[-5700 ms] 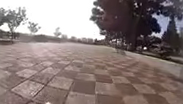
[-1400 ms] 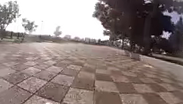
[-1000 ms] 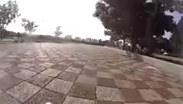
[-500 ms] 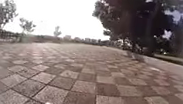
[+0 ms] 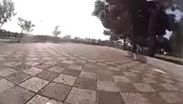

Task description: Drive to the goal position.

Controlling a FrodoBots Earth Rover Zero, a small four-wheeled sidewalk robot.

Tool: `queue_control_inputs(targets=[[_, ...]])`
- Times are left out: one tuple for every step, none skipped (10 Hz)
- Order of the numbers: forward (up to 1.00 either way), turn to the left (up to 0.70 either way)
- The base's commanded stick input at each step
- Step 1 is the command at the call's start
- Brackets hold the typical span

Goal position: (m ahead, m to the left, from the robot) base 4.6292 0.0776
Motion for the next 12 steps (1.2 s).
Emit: queue_control_inputs(targets=[[0.50, 0.00], [0.50, 0.00], [0.50, 0.00], [0.50, 0.00], [0.50, 0.00], [0.50, 0.00], [0.50, 0.00], [0.50, 0.00], [0.50, 0.00], [0.50, 0.00], [0.50, 0.00], [0.50, 0.00]])
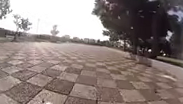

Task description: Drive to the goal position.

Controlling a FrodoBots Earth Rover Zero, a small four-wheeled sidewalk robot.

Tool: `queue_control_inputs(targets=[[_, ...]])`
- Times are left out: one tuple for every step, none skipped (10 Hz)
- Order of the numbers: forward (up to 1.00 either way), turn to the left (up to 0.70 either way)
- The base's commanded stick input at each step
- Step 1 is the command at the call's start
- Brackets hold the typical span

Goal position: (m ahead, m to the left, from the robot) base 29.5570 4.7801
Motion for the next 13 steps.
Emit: queue_control_inputs(targets=[[0.50, 0.00], [0.50, 0.00], [0.50, 0.00], [0.50, 0.00], [0.50, 0.00], [0.50, 0.00], [0.50, 0.00], [0.50, 0.00], [0.50, 0.00], [0.50, 0.00], [0.50, 0.00], [0.50, 0.00], [0.50, 0.00]])
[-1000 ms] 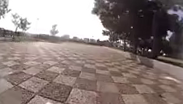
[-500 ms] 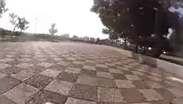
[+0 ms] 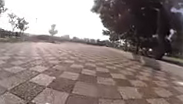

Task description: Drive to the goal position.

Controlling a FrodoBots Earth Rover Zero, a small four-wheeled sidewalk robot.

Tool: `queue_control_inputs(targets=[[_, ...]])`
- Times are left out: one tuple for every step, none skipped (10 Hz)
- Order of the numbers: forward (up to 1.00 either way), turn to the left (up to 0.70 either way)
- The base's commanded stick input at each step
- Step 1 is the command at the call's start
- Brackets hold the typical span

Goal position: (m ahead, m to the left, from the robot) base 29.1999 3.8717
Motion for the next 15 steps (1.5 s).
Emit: queue_control_inputs(targets=[[0.50, 0.00], [0.50, 0.00], [0.50, 0.00], [0.50, 0.00], [0.50, 0.00], [0.50, 0.00], [0.50, 0.00], [0.50, 0.00], [0.50, 0.00], [0.50, 0.01], [0.50, 0.04], [0.50, 0.00], [0.50, 0.00], [0.50, 0.00], [0.50, 0.00]])
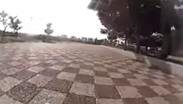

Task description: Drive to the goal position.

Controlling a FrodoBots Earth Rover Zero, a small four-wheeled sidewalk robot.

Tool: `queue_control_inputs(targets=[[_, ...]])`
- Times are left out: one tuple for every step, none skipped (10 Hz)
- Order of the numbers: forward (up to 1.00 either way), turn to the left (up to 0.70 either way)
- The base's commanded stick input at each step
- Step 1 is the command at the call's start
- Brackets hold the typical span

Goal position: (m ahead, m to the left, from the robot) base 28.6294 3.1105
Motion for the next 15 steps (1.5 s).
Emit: queue_control_inputs(targets=[[0.50, 0.00], [0.50, 0.00], [0.50, 0.03], [0.50, 0.07], [0.50, 0.05], [0.50, 0.00], [0.50, 0.00], [0.50, 0.00], [0.50, 0.00], [0.50, 0.00], [0.50, 0.00], [0.50, 0.00], [0.50, 0.00], [0.50, 0.00], [0.50, 0.00]])
